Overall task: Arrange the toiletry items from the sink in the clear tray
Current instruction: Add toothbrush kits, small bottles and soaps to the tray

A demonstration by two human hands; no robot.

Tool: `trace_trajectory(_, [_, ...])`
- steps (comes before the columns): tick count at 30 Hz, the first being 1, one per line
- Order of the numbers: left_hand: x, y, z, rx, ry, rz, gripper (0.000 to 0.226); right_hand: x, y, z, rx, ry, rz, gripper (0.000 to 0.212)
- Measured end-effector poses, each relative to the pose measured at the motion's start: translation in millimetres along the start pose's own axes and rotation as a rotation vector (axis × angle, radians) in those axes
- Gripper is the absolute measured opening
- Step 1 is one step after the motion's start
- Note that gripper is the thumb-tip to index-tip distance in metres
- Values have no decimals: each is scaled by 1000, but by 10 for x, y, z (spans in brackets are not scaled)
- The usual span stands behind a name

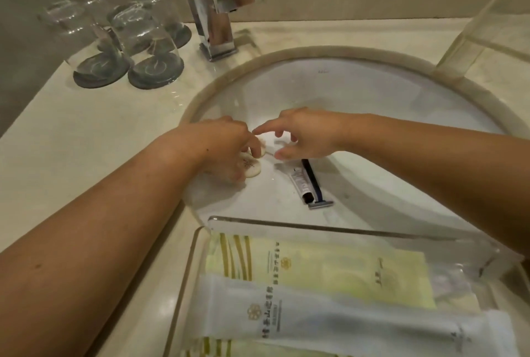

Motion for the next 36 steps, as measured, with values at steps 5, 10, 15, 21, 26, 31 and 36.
trace_trajectory(5, [-8, -52, -100, 45, 28, -15, 45, 95, -160, -136, 12, 7, 68, 60])
trace_trajectory(10, [21, -135, -151, 37, 52, -11, 42, 38, -230, -210, -22, -42, 61, 45])
trace_trajectory(15, [35, -210, -202, 40, 22, 26, 55, 1, -207, -198, -99, -69, 57, 48])
trace_trajectory(21, [31, -239, -215, 48, -48, 24, 44, -31, -245, -163, -142, 17, -56, 61])
trace_trajectory(26, [-19, -237, -198, 52, -74, 14, 43, -27, -233, -186, -124, 10, -72, 53])
trace_trajectory(31, [-48, -235, -180, 48, -115, 20, 44, -57, -82, -66, -112, -19, -114, 51])
trace_trajectory(36, [-29, -137, -44, -64, -64, 73, 38, -15, 321, 237, -215, -128, -144, 48])
Point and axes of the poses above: each hand's wrist, its own y-axis away from the middle knuckle, its own z-axis out of the back of the hand, x = y × z, the point moved 8 cm from there along -y, towards the middle knuckle, and after that the axes turned 11 degrees about -y, right-handed, at the moved point
